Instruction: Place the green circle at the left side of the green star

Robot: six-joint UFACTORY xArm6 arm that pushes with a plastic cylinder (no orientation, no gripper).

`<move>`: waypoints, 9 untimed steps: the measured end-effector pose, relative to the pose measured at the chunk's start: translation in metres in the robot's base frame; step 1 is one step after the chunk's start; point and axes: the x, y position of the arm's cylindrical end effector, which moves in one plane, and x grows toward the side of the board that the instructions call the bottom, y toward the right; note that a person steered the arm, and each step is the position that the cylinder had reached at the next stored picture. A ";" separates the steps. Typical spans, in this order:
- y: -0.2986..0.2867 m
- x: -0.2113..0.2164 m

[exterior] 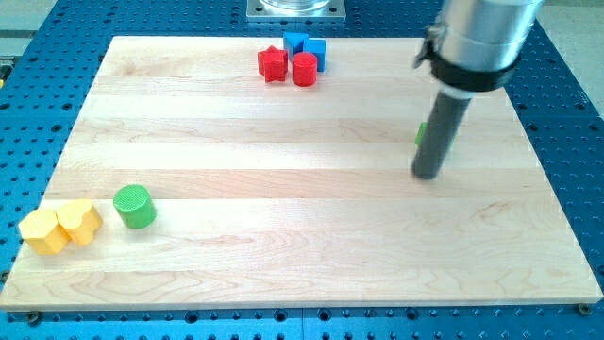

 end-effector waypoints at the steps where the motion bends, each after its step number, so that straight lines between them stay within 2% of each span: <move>1: 0.022 -0.029; 2: 0.064 -0.034; 3: 0.020 0.062; 4: -0.050 0.141; 5: -0.108 0.144; 6: -0.195 0.144; 8: -0.291 0.143; 9: -0.314 0.139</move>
